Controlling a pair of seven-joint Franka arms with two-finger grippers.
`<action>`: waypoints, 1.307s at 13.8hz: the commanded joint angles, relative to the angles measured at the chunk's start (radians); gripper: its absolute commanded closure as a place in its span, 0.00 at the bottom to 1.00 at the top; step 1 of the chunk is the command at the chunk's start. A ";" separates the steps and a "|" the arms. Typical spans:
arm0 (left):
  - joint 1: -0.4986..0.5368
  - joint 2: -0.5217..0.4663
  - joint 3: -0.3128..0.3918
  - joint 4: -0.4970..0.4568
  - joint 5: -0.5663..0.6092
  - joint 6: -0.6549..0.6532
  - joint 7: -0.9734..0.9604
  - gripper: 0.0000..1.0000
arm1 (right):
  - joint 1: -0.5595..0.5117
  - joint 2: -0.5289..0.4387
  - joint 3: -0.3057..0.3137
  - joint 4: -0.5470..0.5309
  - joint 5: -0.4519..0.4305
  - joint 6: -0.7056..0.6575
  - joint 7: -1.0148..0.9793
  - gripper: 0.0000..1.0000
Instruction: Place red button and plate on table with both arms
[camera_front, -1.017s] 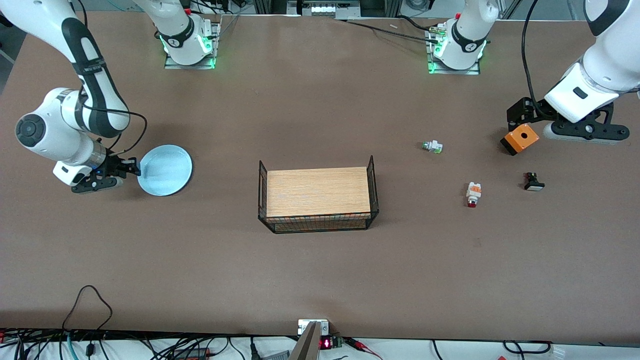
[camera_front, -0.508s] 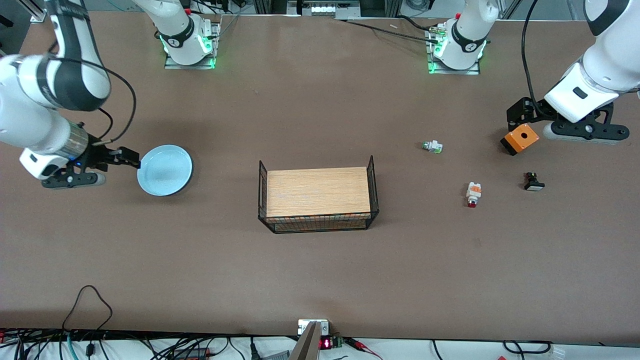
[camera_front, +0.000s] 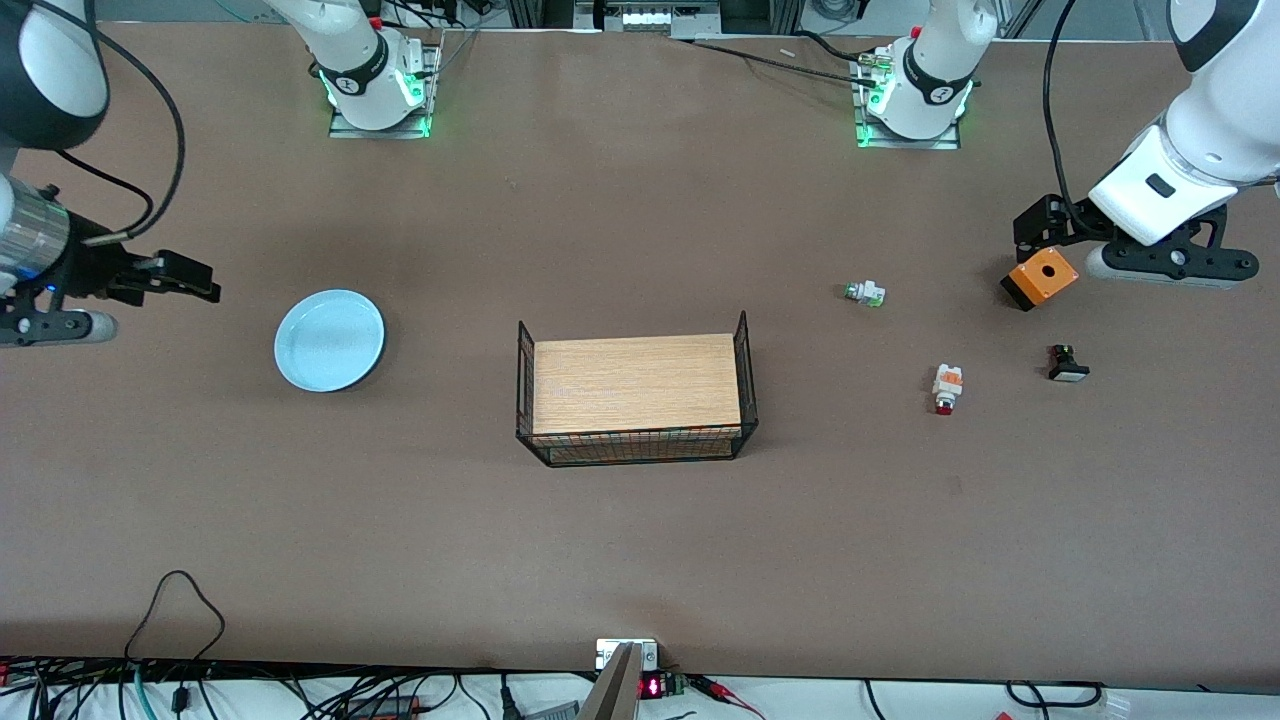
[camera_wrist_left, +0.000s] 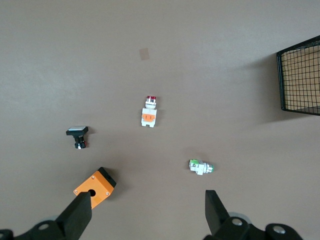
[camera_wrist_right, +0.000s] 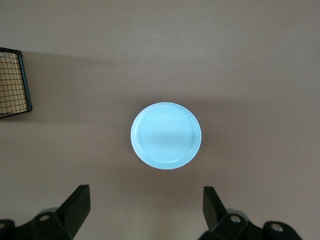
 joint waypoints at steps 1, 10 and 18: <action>-0.003 0.015 0.002 0.030 -0.001 -0.018 -0.002 0.00 | -0.011 0.013 -0.008 0.094 -0.010 -0.106 0.027 0.00; 0.000 0.015 0.002 0.030 -0.003 -0.018 0.001 0.00 | -0.011 -0.133 -0.028 -0.105 -0.035 -0.012 0.041 0.00; 0.000 0.016 0.002 0.030 -0.001 -0.017 0.003 0.00 | -0.008 -0.164 -0.027 -0.090 -0.044 -0.036 0.021 0.00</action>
